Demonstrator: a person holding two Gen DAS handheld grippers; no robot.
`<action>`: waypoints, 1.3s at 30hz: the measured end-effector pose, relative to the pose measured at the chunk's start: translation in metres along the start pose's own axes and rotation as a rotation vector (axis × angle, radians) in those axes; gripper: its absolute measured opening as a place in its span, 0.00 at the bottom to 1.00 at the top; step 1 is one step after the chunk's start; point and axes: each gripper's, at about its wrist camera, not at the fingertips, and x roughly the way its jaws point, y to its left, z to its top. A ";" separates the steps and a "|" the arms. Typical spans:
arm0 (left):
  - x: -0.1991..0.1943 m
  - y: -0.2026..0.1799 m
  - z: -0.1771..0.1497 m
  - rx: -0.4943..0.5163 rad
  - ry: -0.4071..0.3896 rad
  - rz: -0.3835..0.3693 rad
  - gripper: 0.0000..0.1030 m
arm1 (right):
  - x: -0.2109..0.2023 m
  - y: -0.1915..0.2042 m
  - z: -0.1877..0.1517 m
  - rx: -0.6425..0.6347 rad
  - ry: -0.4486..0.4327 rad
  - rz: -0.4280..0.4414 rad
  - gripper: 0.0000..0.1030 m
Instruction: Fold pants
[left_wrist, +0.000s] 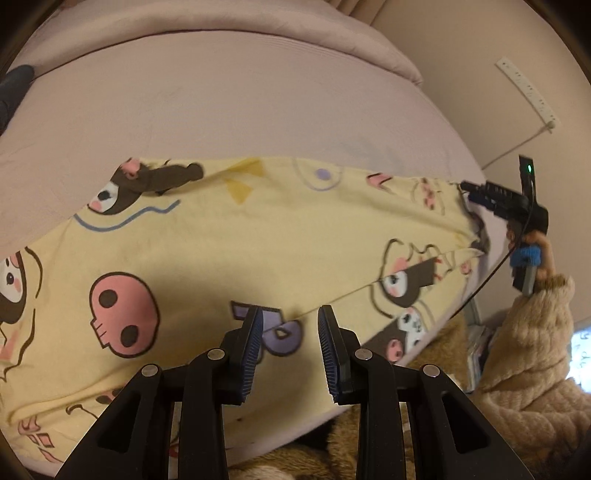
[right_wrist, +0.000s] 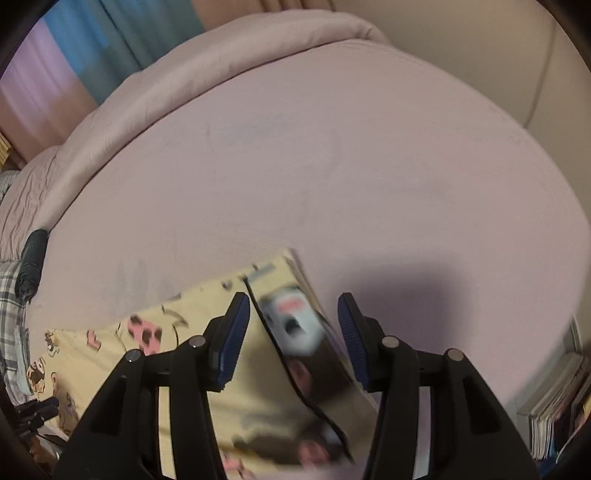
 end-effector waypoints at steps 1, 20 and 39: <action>0.002 0.001 -0.001 -0.006 0.004 -0.004 0.27 | 0.007 0.003 0.002 -0.007 0.002 -0.010 0.45; 0.022 0.023 -0.005 -0.043 0.079 -0.029 0.27 | -0.018 0.112 -0.099 -0.290 0.219 0.249 0.32; -0.037 0.012 -0.038 -0.036 0.045 -0.042 0.27 | -0.052 0.103 -0.125 -0.250 0.212 0.196 0.43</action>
